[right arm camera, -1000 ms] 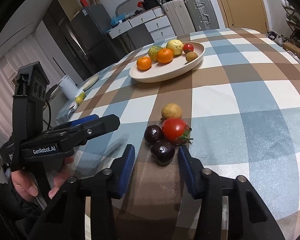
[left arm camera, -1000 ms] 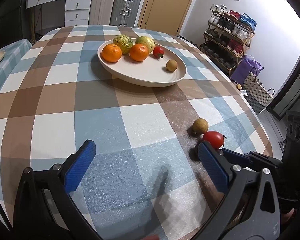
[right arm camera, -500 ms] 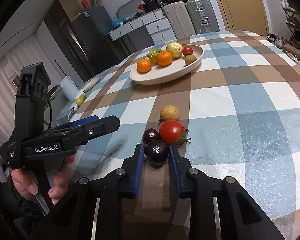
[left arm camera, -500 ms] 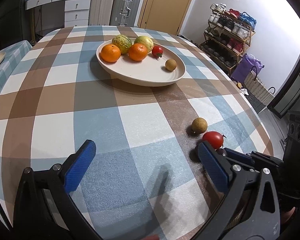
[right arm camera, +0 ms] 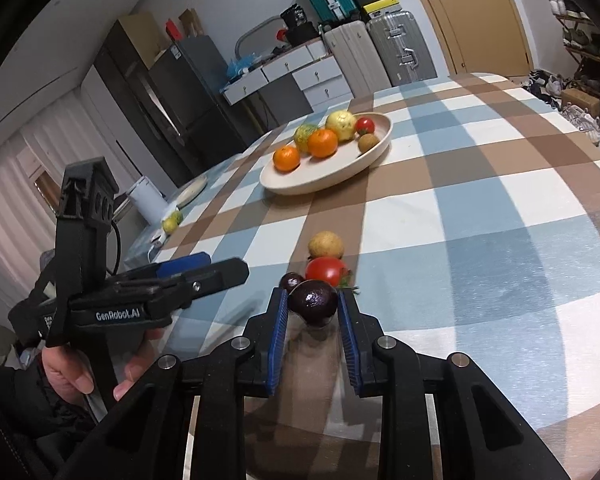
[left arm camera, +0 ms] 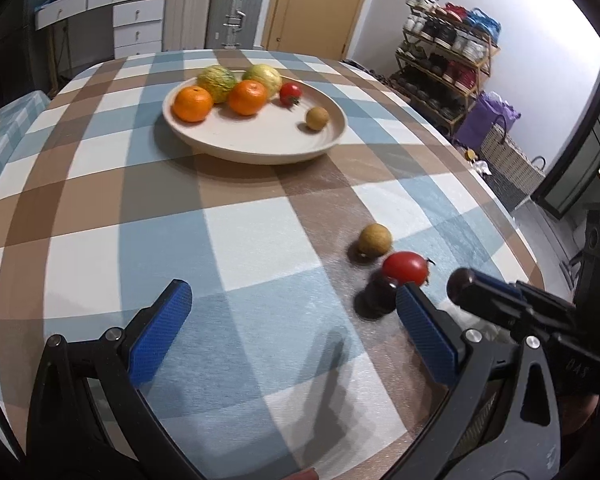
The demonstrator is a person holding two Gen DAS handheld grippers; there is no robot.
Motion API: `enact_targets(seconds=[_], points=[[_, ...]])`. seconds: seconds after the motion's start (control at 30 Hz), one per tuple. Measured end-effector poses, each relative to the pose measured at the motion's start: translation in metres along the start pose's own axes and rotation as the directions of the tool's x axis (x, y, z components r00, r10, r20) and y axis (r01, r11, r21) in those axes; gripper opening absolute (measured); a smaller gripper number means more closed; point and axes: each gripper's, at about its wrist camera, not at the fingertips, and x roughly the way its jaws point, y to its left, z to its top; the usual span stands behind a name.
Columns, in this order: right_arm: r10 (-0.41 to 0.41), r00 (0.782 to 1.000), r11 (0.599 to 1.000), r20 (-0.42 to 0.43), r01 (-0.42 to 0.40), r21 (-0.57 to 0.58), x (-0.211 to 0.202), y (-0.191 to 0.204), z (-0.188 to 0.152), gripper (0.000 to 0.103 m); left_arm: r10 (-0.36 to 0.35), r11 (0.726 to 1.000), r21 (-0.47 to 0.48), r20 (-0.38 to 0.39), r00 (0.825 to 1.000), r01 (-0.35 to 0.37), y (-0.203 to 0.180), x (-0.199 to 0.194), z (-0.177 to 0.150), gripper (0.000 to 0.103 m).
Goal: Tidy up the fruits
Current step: 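Grasp the other dark plum with the left tool while the right tool holds its plum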
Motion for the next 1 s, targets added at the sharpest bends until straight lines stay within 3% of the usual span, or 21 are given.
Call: enact_targets(seconds=[0.4, 0.7, 0.77, 0.87, 1.0], points=[[0.014, 0.999, 0.998, 0.048, -0.016, 0.056, -0.022, -0.025, -0.002, 0.026, 0.0, 0.997, 0.08, -0.029, 1.0, 0.002, -0.033, 0.018, -0.001, 0.099], [0.028, 0.998, 0.998, 0.049, -0.031, 0.063, -0.022, -0.03, -0.004, 0.026, -0.063, 0.99, 0.124, -0.064, 0.996, 0.07, -0.044, 0.024, -0.004, 0.057], [0.027, 0.998, 0.997, 0.049, -0.03, 0.064, -0.022, -0.03, -0.004, 0.026, -0.08, 0.988, 0.124, -0.068, 0.995, 0.088, -0.043, 0.023, -0.005, 0.042], [0.027, 0.998, 0.998, 0.048, -0.03, 0.063, -0.022, -0.03, -0.004, 0.026, -0.129, 0.984, 0.116, -0.081, 0.988, 0.138, -0.041, 0.023, -0.005, 0.028], [0.023, 0.999, 0.998, 0.044, -0.026, 0.056, -0.02, -0.029, -0.003, 0.026, -0.168, 0.976, 0.122, -0.086, 0.982, 0.178, -0.042, 0.022, -0.007, 0.022]])
